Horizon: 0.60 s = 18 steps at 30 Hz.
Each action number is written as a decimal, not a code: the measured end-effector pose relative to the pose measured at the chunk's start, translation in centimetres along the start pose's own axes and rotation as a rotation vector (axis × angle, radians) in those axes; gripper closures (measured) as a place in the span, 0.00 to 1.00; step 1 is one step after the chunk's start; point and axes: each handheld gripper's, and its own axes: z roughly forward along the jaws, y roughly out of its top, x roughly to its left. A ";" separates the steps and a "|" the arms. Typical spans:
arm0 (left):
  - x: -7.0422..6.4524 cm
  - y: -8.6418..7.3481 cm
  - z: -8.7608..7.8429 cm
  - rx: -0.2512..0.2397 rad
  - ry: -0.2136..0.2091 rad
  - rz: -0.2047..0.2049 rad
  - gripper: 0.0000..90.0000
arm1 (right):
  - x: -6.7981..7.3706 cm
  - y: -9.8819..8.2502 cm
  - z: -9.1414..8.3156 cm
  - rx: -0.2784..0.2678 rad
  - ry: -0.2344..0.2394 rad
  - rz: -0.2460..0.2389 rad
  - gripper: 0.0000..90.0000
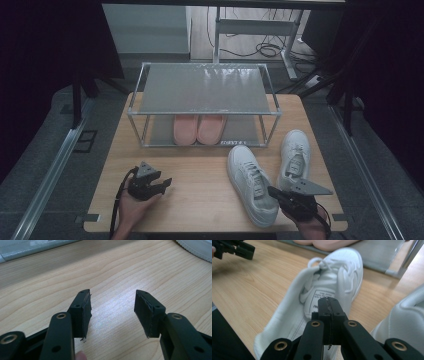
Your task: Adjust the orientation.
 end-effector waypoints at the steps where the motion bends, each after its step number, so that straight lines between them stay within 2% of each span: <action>1: 0.0 0.0 0.0 -0.002 0.001 -0.004 0.54 | 0.0 0.0 0.0 0.000 0.000 0.000 1.00; 3: 0.0 0.1 -0.2 -0.004 0.002 0.001 0.54 | 0.0 0.7 -0.5 -0.030 0.005 0.000 1.00; 8: -0.1 0.2 -0.2 -0.007 0.000 0.003 0.54 | -0.8 2.5 -0.5 -0.053 -0.029 0.000 1.00; 12: -0.2 0.2 -0.2 -0.008 -0.002 0.005 0.54 | -1.7 4.0 0.9 -0.002 -0.064 -0.001 1.00; 18: -0.1 0.1 -0.2 -0.007 -0.004 0.001 0.54 | -1.9 5.1 3.4 0.103 -0.086 -0.029 1.00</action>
